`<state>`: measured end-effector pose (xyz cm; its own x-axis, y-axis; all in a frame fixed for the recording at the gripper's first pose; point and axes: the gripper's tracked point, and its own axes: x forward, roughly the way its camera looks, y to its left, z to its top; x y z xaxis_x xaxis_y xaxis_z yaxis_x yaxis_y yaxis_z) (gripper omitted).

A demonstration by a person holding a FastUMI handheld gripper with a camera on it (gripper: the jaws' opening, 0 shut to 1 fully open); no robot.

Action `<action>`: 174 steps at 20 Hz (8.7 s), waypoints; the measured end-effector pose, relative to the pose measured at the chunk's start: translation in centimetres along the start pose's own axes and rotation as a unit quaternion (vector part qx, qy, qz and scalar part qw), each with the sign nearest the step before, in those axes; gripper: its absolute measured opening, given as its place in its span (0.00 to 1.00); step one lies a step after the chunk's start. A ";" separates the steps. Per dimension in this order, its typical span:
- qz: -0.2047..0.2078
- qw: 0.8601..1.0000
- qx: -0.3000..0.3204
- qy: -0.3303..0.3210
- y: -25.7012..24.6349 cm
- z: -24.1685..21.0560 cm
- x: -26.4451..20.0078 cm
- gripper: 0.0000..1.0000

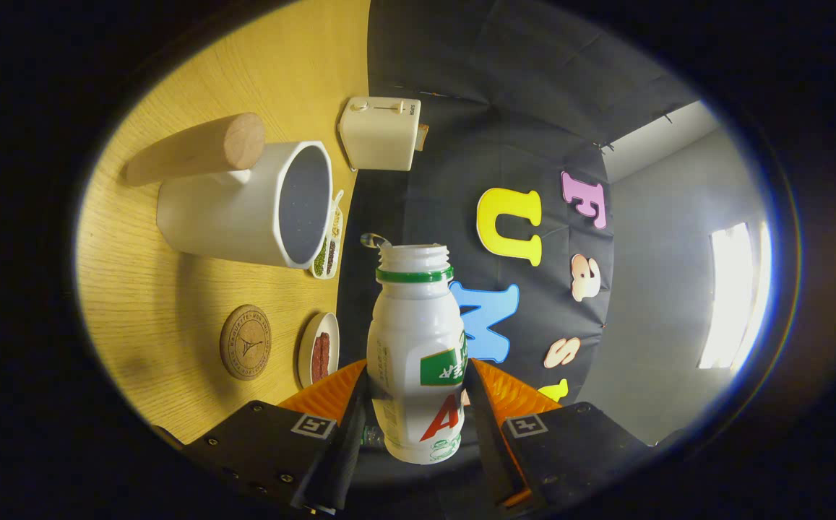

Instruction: Take the bottle from table, then pour the juice into the cup, finally place the bottle on the coaster

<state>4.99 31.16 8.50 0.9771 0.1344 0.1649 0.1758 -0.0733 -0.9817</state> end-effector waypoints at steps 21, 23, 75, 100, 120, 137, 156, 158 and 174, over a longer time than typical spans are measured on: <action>0.001 1.000 -0.018 -0.005 -0.2 0.2 0.0 0.71; 0.001 1.000 -0.020 -0.005 -0.2 0.2 0.0 0.71; -0.011 0.997 -0.068 -0.018 -0.7 0.8 -0.2 0.71; -0.027 0.993 -0.107 -0.036 -1.7 2.0 -0.1 0.71; -0.029 0.990 -0.133 -0.041 -1.7 2.1 -0.4 0.71; -0.034 0.986 -0.158 -0.048 -2.2 2.5 -0.4 0.71; -0.032 0.989 -0.137 -0.046 -1.9 2.3 -0.1 0.71; -0.021 0.993 -0.107 -0.039 -1.7 1.8 0.2 0.71; 0.117 0.923 0.365 -0.022 1.6 1.5 0.8 0.71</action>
<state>5.91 32.62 6.96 0.9695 0.2403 -0.0490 -0.1836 0.5786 -0.7947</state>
